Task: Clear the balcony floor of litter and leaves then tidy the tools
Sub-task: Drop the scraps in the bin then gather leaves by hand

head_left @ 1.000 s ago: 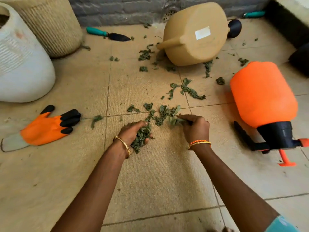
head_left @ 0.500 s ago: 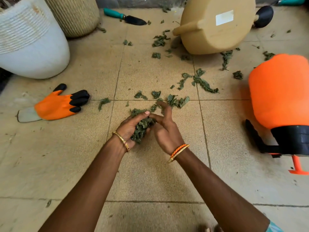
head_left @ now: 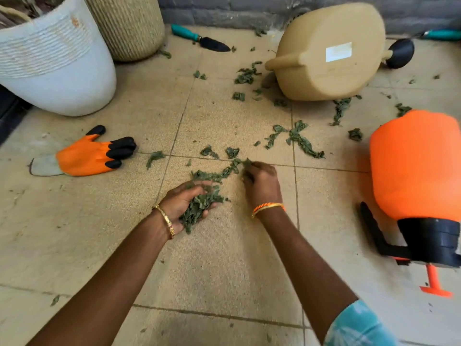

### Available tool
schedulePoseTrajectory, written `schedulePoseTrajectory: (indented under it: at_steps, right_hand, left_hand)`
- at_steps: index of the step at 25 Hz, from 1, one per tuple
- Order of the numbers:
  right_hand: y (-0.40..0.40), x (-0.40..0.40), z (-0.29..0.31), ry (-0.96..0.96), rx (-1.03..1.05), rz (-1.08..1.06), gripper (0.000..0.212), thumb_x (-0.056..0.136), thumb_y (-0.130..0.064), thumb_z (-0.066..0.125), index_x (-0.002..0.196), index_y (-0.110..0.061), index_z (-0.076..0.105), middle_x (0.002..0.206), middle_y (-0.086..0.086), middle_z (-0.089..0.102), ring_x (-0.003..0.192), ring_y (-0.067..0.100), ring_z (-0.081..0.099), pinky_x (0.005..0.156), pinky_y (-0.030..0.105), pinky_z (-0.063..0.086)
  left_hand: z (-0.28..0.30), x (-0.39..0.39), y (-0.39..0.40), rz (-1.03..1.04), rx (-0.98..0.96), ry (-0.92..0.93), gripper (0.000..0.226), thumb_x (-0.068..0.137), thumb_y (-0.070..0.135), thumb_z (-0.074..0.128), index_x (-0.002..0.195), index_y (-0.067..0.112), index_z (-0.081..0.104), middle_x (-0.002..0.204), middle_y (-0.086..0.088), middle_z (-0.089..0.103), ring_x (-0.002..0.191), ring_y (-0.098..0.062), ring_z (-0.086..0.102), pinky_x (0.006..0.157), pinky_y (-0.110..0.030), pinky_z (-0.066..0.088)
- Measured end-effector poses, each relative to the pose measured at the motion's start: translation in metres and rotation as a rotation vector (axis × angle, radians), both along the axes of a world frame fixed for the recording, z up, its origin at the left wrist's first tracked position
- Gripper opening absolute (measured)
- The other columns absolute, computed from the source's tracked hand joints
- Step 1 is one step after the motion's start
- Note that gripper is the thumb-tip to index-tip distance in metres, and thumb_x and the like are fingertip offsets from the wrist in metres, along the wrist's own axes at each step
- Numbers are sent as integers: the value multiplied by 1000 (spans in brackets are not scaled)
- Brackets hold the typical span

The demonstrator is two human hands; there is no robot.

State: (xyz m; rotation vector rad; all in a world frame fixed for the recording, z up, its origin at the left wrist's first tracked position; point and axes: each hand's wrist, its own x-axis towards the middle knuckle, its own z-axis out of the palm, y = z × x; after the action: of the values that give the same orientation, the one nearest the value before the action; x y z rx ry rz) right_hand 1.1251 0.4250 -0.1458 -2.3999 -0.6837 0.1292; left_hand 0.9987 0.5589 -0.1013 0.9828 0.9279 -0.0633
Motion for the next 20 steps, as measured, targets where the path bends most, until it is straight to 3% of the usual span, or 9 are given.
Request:
schedulePoseTrajectory:
  at_steps: [3,7,10,12,15,20]
  right_hand:
    - [-6,3,2,-52,208,-83,24,79,7,61,98,-2,72,99,16,71,94,31,63,84,29,47]
    - [-17,17,30,393,497,-356,14,80,-3,69,93,-5,73,85,2,69,77,10,63,72,15,49]
    - [-24,12,46,727,783,-371,11,79,4,68,84,-6,69,88,9,66,84,20,64,78,31,54]
    - [-20,-8,55,884,813,-266,17,76,6,69,83,-9,66,89,13,67,85,24,66,78,37,57]
    - [-6,-35,56,855,725,-144,24,73,3,74,91,-9,63,74,7,66,64,8,65,59,22,55]
    - [14,-33,56,794,615,36,20,85,6,59,95,-11,62,85,-1,67,79,6,66,62,17,52]
  left_hand:
    - [-1,-1,3,-7,9,12,8,86,4,60,86,8,67,93,-16,68,62,-25,69,39,-23,50]
    - [4,8,-1,-6,-6,-1,16,77,3,67,92,8,66,91,-18,68,62,-23,68,42,-23,51]
    - [6,12,-11,-63,-52,-46,40,68,12,73,105,2,63,91,-18,69,62,-21,68,44,-22,52]
    - [8,12,-16,-93,-80,-77,46,68,19,74,109,1,63,90,-15,69,64,-19,66,44,-22,52]
    - [11,14,-22,-82,-43,-97,39,68,30,72,99,7,68,85,-6,71,63,-13,65,45,-19,51]
    - [17,2,0,7,-46,-80,49,73,22,73,115,-1,62,92,-11,67,60,-14,64,42,-19,49]
